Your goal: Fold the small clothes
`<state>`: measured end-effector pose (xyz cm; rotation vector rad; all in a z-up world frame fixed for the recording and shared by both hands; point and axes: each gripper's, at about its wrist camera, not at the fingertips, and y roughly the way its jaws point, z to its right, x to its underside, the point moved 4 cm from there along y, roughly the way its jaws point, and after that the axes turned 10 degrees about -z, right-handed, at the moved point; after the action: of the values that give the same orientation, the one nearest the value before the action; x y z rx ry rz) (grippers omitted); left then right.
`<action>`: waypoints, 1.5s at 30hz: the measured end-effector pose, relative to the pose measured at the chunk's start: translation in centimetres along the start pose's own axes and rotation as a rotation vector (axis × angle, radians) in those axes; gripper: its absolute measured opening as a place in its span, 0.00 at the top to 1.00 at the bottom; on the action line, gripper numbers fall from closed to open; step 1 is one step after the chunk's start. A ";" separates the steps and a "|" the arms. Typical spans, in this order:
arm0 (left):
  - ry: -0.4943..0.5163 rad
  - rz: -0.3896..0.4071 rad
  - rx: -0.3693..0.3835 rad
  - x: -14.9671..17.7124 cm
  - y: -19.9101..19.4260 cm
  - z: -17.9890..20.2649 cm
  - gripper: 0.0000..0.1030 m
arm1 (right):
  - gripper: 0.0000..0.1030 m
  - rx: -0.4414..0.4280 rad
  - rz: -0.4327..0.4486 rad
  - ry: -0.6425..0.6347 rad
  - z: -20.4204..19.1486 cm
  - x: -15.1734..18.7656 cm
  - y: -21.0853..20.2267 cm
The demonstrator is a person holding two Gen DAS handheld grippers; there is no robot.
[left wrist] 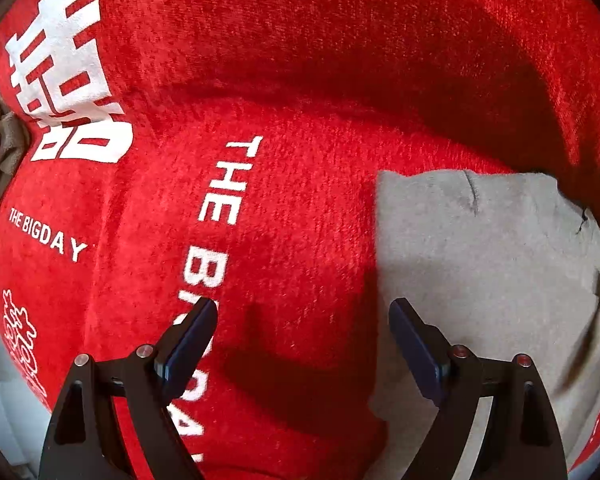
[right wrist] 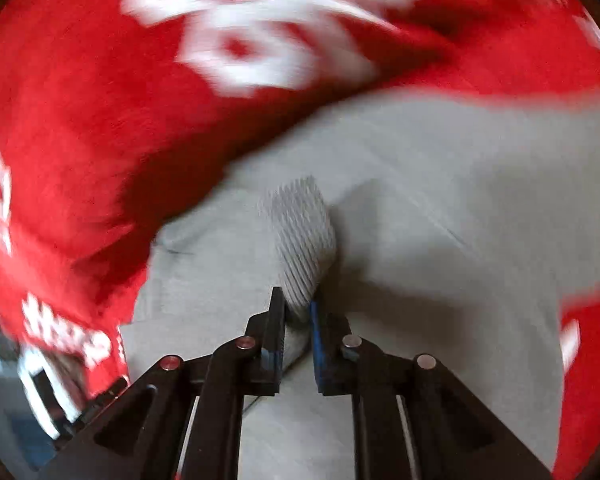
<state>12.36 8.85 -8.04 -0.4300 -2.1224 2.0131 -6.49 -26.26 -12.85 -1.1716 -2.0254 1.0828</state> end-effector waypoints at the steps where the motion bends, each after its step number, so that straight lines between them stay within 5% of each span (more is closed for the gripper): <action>1: 0.004 0.001 -0.001 0.0 0.0 -0.2 0.14 | 0.51 -0.014 -0.016 0.051 1.3 0.6 -0.1; 4: 0.009 -0.003 0.016 -0.5 0.2 -0.3 0.14 | 0.18 -0.106 -0.012 0.155 3.1 2.7 -1.8; 10: 0.042 -0.032 0.058 -2.6 1.4 1.4 0.14 | 0.18 -0.087 -0.018 0.153 0.7 1.1 -3.7; 14: 0.056 -0.080 0.115 -4.1 2.7 3.0 0.14 | 0.18 0.177 -0.021 -0.017 -4.1 -0.8 -1.0; 20: 0.050 -0.098 0.129 -5.8 3.5 4.3 0.15 | 0.62 0.445 -0.041 -0.181 -7.6 -2.3 2.8; 21: 0.054 -0.101 0.135 -5.9 3.6 4.4 0.24 | 0.83 0.486 -0.063 -0.198 -7.5 -2.5 3.8; 22: 0.069 -0.103 0.145 -6.0 3.8 4.9 0.50 | 0.90 0.503 -0.057 -0.210 -7.5 -2.7 4.0; 24: 0.096 -0.110 0.187 -6.1 3.8 5.9 0.78 | 0.91 0.470 -0.034 -0.199 -7.3 -2.9 3.3; 25: 0.110 -0.090 0.173 -6.2 3.5 6.3 0.85 | 0.91 0.436 -0.014 -0.184 -7.0 -2.8 2.4; 29: 0.117 -0.079 0.195 -6.3 3.4 5.9 0.85 | 0.91 0.317 0.057 -0.115 -3.7 -0.8 -2.0; 35: 0.135 -0.089 0.204 -6.8 3.4 5.6 0.85 | 0.85 0.045 -0.028 0.234 5.9 3.2 -3.7; 36: 0.139 -0.093 0.199 -6.9 3.5 5.7 0.85 | 0.74 -0.010 -0.035 0.257 6.4 3.7 -3.9; 37: 0.138 -0.094 0.196 -7.2 3.3 6.2 0.85 | 0.52 -0.051 -0.037 0.262 6.1 4.2 -4.1; 39: 0.133 -0.102 0.194 -7.5 3.3 7.0 0.85 | 0.31 -0.111 -0.025 0.274 5.8 4.1 -4.2; 41: 0.135 -0.100 0.191 -7.2 3.0 7.6 0.85 | 0.33 -0.129 -0.015 0.265 4.3 3.4 -3.6; 42: 0.138 -0.096 0.189 -7.2 3.1 7.9 0.85 | 0.54 -0.120 -0.028 0.257 3.7 2.8 -3.0; 43: 0.139 -0.085 0.197 -7.0 2.7 7.7 0.87 | 0.93 -0.108 -0.042 0.248 3.0 2.2 -2.4; 45: 0.112 -0.059 0.243 -7.2 2.3 7.5 0.88 | 0.93 -0.044 -0.066 0.167 1.0 1.2 -1.7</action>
<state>16.88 -0.51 -10.32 -0.4237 -1.7772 2.1244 -8.51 -26.05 -11.82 -1.1676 -1.9532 0.8823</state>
